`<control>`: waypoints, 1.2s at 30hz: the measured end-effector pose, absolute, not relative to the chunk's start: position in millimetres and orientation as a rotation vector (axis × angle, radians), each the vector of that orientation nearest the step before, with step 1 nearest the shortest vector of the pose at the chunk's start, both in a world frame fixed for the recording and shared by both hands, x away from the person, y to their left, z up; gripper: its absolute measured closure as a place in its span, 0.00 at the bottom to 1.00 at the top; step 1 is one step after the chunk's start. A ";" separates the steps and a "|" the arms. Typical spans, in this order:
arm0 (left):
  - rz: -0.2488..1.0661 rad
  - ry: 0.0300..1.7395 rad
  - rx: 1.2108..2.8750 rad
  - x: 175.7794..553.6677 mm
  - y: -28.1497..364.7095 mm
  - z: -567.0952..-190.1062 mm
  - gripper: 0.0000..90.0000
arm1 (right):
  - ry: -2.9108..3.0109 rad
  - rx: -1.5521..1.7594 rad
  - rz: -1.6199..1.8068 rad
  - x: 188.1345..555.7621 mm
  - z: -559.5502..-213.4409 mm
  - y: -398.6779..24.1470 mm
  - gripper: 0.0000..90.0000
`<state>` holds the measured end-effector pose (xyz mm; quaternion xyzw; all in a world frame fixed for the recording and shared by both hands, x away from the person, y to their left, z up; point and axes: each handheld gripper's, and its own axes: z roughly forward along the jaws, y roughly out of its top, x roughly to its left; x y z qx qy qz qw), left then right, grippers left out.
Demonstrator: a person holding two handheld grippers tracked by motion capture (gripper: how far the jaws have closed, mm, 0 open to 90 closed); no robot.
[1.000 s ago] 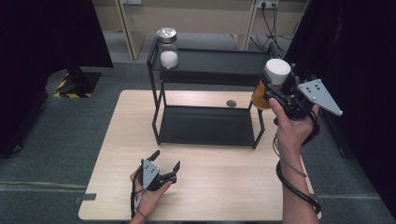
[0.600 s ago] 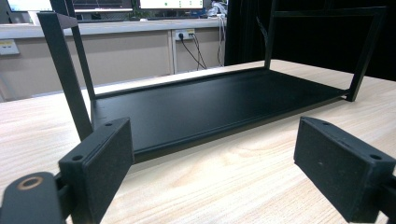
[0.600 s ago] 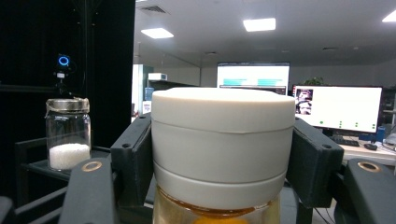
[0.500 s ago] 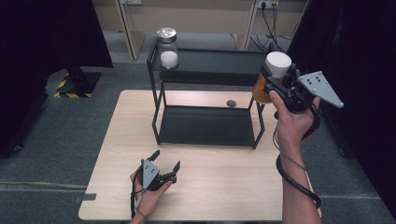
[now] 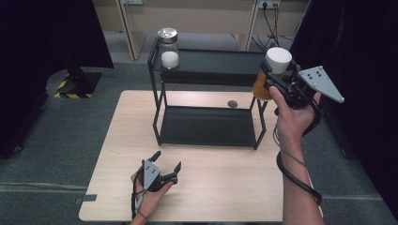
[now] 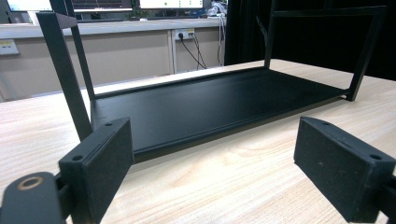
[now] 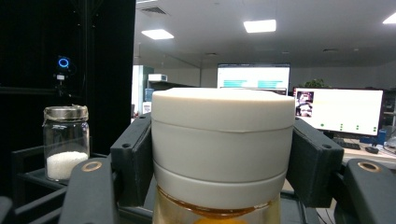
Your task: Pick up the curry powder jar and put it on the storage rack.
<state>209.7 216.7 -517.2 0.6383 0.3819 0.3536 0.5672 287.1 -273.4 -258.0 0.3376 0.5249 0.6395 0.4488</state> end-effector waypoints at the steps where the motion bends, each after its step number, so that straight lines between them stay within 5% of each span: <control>1: 0.831 0.897 1.500 209.7 216.7 -517.2 0.13 | 1.297 0.834 1.583 287.8 -257.3 -273.6 0.38; 36: 0.826 0.897 1.493 210.1 216.6 -518.0 0.13 | 1.289 0.866 1.573 310.1 -239.1 -267.5 0.38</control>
